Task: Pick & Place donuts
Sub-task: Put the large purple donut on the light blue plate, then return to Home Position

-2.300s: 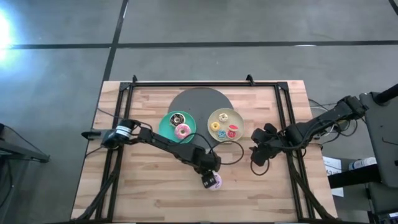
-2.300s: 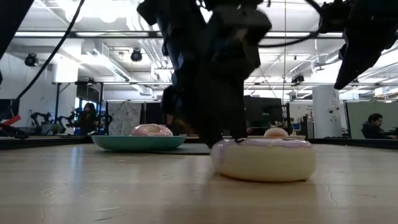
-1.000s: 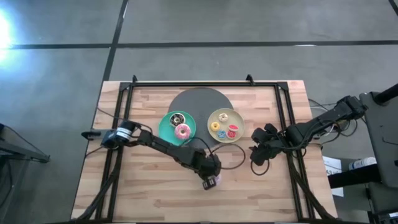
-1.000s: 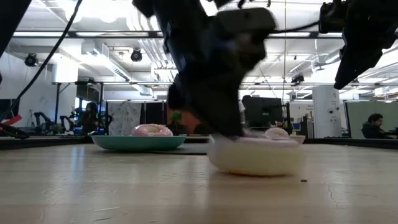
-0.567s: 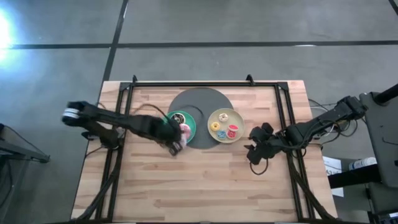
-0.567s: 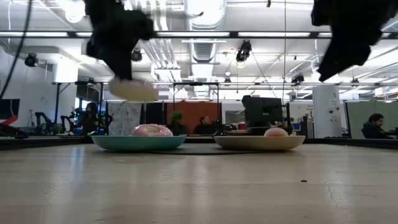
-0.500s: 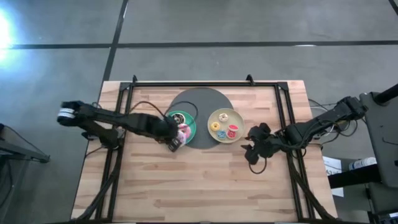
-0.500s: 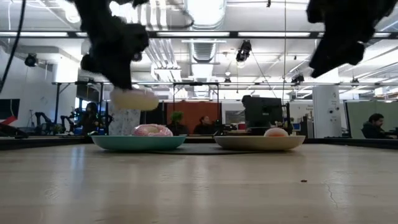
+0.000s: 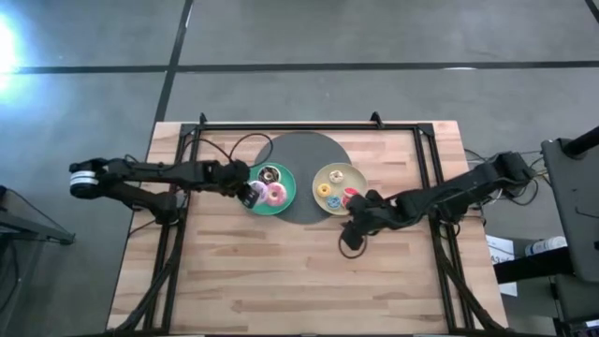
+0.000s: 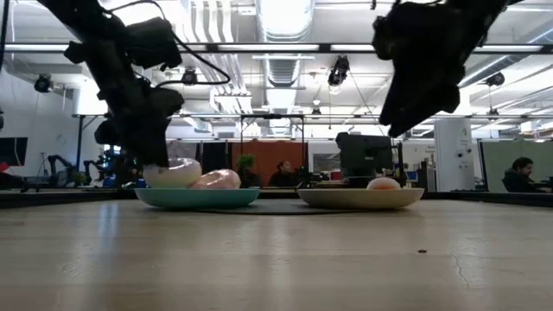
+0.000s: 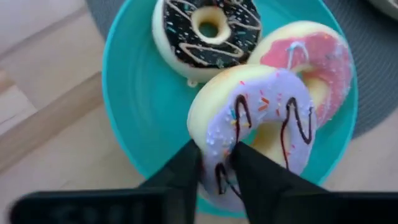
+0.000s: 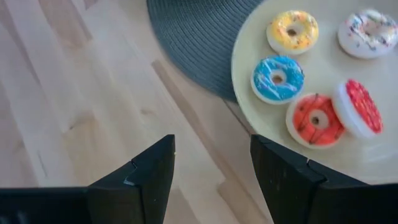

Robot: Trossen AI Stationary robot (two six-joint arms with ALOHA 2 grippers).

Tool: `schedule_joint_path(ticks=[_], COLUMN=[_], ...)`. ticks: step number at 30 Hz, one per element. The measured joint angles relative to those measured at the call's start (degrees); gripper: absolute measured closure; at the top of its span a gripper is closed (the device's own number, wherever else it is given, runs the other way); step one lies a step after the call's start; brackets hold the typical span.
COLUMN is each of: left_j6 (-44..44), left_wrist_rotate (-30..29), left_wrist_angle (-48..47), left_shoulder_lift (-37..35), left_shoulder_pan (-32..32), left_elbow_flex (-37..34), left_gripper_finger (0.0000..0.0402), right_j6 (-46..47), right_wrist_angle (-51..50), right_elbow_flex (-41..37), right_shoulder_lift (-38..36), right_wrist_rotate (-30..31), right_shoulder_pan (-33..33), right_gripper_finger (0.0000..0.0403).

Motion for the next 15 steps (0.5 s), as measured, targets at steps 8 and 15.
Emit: schedule_joint_path(ticks=[8, 15], left_j6=[3.08, 6.90], left_wrist_rotate=[1.12, 0.90], left_wrist_angle=[-8.79, -15.57], left_shoulder_lift=[-3.10, -13.68], left_shoulder_pan=[0.38, -2.23], left_elbow_flex=[4.12, 15.23], left_gripper_finger=[0.0200, 0.0178], right_j6=[-4.12, -9.68], right_wrist_angle=[-2.34, -14.07], right_elbow_flex=[6.48, 8.68], right_shoulder_lift=[1.79, -10.92], right_wrist_rotate=[-0.02, -11.43], right_shoulder_pan=[-3.61, -9.60], right_gripper_finger=[0.0202, 0.0202])
